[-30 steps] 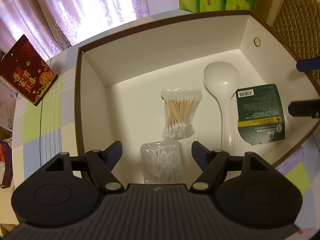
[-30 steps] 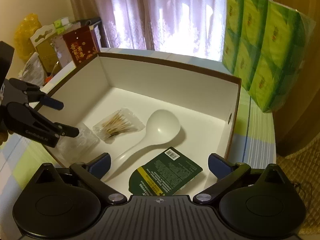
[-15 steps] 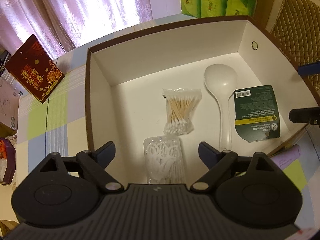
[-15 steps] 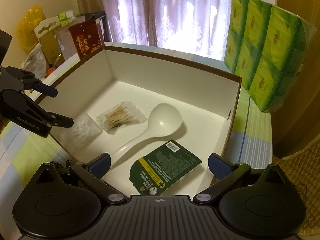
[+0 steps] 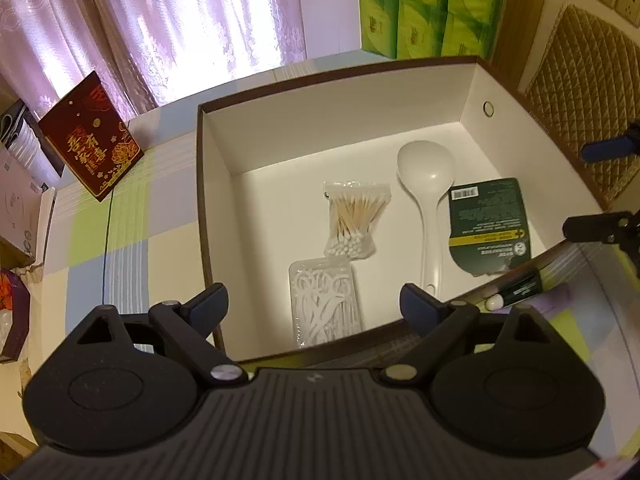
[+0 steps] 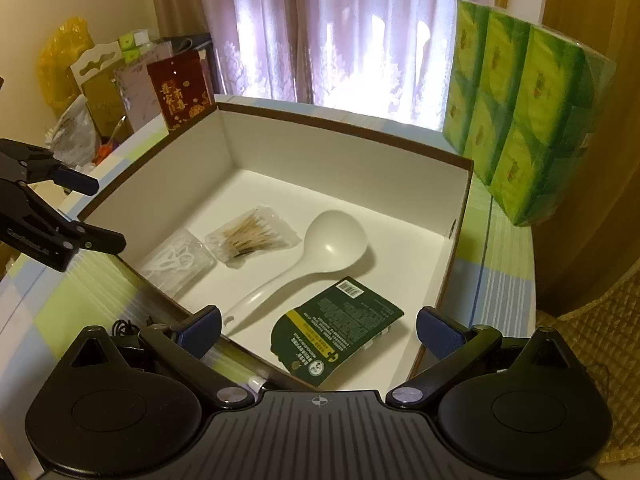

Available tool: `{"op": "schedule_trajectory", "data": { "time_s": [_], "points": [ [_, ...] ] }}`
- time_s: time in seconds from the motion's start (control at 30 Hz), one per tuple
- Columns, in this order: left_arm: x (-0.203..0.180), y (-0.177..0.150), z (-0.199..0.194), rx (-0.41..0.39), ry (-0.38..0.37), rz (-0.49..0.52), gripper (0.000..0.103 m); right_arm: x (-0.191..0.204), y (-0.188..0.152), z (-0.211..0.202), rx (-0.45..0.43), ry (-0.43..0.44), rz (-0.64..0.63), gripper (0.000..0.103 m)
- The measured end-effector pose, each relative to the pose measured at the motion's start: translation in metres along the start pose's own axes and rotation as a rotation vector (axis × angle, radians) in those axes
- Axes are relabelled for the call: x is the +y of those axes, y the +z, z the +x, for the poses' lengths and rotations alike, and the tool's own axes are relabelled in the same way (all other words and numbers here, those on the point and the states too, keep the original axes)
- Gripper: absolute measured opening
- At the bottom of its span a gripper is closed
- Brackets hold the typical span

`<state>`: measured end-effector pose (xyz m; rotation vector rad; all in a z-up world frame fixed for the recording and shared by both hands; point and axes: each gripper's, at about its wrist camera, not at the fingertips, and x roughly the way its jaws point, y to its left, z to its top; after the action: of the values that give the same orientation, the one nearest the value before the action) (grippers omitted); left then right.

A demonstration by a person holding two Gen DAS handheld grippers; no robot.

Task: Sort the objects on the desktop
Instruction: 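Pull both tools back from the box over the remaining table items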

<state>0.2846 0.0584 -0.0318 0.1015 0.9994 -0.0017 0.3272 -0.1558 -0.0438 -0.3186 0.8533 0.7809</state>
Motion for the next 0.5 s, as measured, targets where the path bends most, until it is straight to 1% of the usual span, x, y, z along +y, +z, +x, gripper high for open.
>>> {"op": "schedule_trajectory", "data": {
  "time_s": [0.23, 0.5],
  "points": [
    [0.000, -0.007, -0.025, -0.042, -0.013, -0.013, 0.092, 0.007, -0.002, -0.014, -0.024, -0.010, 0.009, 0.101],
    [-0.003, -0.022, -0.044, -0.048, -0.016, -0.020, 0.092, 0.020, -0.011, -0.029, -0.037, -0.013, 0.020, 0.101]
  ]
}}
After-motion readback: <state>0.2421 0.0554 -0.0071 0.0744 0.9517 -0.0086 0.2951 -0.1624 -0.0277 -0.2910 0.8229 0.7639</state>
